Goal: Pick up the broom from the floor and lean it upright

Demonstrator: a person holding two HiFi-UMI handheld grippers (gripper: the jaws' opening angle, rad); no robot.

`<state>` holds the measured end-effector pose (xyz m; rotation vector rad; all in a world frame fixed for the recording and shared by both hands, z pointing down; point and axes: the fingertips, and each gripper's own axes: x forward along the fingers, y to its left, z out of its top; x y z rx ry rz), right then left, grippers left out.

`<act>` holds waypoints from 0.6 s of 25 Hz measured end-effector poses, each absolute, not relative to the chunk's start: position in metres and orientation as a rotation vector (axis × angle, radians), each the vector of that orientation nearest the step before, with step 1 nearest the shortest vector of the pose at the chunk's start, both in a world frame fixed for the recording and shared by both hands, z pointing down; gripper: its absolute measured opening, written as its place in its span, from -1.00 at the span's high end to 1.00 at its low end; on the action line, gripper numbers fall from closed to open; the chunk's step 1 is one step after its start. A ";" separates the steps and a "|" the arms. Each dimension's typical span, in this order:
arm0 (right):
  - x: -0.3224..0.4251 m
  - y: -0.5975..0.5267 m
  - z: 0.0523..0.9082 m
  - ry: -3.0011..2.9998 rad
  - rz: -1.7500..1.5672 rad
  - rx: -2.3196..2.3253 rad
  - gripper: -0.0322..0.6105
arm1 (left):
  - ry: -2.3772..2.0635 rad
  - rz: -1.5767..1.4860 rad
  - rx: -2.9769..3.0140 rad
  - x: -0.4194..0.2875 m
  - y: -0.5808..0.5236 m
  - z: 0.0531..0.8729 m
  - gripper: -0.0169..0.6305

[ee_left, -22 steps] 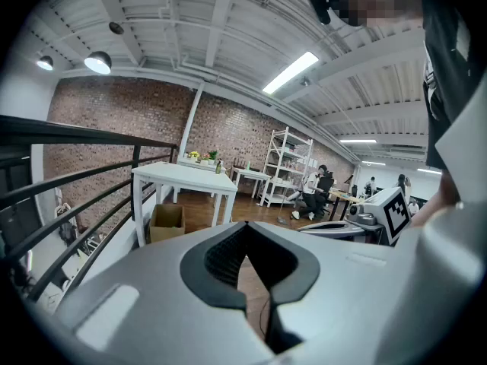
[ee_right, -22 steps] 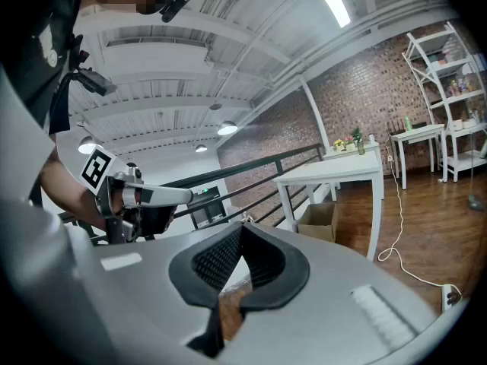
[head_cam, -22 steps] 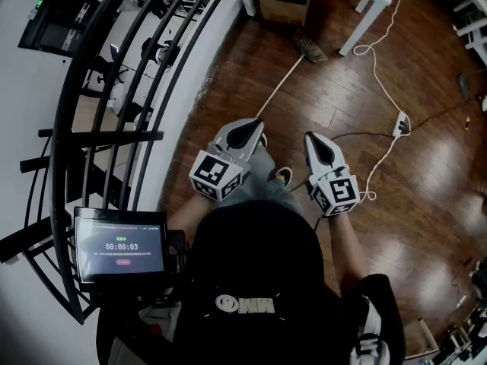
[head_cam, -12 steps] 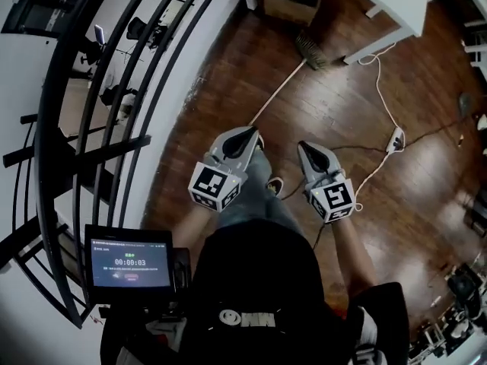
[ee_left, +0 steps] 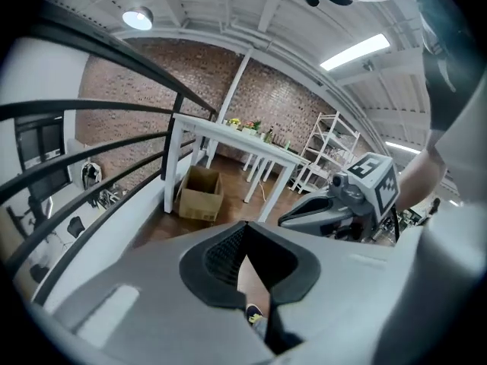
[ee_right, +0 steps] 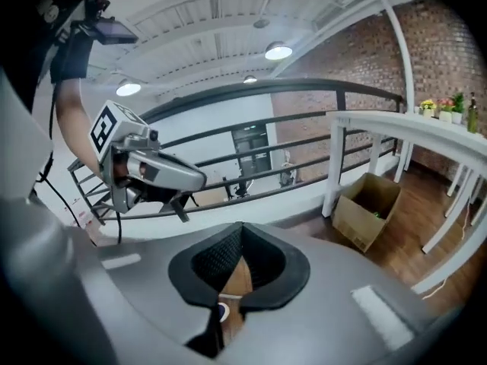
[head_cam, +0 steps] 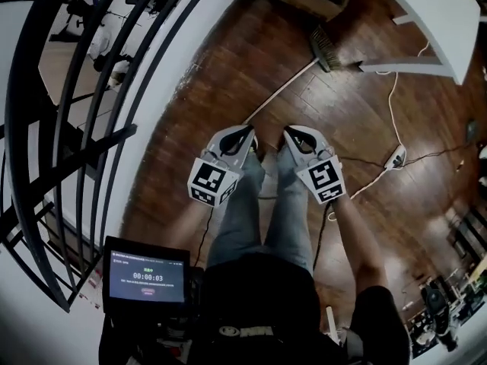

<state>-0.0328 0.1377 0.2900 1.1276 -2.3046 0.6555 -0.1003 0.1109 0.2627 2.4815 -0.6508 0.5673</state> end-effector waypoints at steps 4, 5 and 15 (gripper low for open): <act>-0.028 0.120 0.434 -2.217 0.704 0.878 0.86 | -0.715 0.743 2.392 -0.110 0.101 0.379 0.91; -0.027 0.118 0.473 -2.185 0.691 0.794 0.81 | -0.740 0.774 2.363 -0.115 0.100 0.409 0.91; -0.019 0.133 0.759 -1.874 0.244 0.185 0.44 | -0.945 0.762 2.073 -0.147 0.118 0.646 0.91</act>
